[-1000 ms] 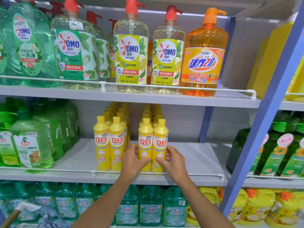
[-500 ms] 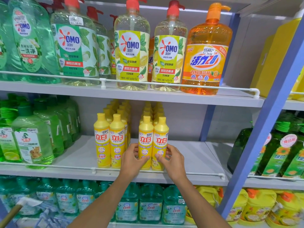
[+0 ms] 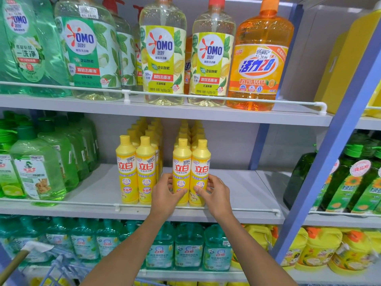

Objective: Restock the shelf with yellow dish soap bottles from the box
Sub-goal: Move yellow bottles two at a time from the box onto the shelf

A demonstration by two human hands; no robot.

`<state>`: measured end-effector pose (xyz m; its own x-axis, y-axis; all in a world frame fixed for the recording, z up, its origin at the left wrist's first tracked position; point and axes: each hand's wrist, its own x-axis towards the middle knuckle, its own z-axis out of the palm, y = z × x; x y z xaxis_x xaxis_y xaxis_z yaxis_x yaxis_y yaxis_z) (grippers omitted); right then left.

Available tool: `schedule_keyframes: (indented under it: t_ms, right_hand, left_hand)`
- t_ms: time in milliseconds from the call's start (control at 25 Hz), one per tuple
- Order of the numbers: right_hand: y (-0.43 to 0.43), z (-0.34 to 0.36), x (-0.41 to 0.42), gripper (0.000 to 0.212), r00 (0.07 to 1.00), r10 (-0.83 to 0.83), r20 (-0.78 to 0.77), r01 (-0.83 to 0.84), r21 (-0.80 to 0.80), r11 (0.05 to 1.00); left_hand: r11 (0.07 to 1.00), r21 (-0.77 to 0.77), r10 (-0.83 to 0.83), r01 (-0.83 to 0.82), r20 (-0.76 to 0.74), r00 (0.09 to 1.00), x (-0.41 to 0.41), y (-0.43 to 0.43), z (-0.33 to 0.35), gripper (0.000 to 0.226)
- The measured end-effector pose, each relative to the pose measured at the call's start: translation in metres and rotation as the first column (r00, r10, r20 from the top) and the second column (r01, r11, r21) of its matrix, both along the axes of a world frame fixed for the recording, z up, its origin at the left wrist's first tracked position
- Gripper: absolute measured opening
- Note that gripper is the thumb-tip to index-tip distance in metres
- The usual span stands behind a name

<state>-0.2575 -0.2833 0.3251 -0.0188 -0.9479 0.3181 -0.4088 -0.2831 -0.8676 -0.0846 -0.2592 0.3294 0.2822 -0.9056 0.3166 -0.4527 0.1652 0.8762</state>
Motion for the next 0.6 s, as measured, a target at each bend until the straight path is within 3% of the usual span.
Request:
schedule_keyframes:
  t_ms: [400, 520, 600]
  right_hand:
    - [-0.003, 0.0, -0.003, 0.06, 1.0, -0.003, 0.0, 0.003, 0.067, 0.998]
    - [0.006, 0.01, -0.008, 0.059, 0.994, 0.013, -0.113, -0.001, 0.106, 0.994]
    - [0.02, 0.019, -0.015, 0.065, 0.972, 0.01, -0.234, 0.018, 0.116, 0.993]
  left_hand:
    - [0.997, 0.074, 0.03, -0.032, 0.035, 0.999, -0.005, 0.0, 0.003, 0.067]
    - [0.992, 0.122, 0.035, -0.037, 0.023, 0.999, -0.003, 0.005, 0.005, 0.081]
    - [0.985, 0.165, 0.045, -0.059, 0.088, 0.995, 0.0, 0.015, 0.008, 0.079]
